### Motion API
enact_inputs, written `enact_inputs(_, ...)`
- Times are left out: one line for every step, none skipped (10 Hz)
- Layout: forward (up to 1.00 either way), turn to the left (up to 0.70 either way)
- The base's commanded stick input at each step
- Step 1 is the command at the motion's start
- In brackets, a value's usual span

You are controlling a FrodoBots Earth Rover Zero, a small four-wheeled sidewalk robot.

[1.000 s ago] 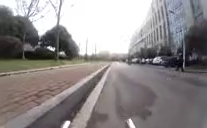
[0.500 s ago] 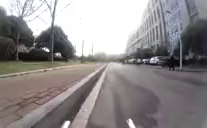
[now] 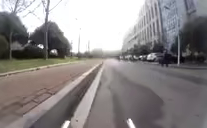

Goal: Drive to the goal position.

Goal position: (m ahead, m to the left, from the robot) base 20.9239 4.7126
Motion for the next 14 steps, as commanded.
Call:
enact_inputs(0.44,-0.26)
enact_inputs(0.44,-0.26)
enact_inputs(0.44,-0.04)
enact_inputs(0.55,0.0)
enact_inputs(0.69,0.0)
enact_inputs(0.7,0.0)
enact_inputs(0.7,0.0)
enact_inputs(0.7,0.0)
enact_inputs(0.7,0.02)
enact_inputs(0.7,0.06)
enact_inputs(0.7,0.03)
enact_inputs(0.7,0.02)
enact_inputs(0.7,0.01)
enact_inputs(0.7,0.0)
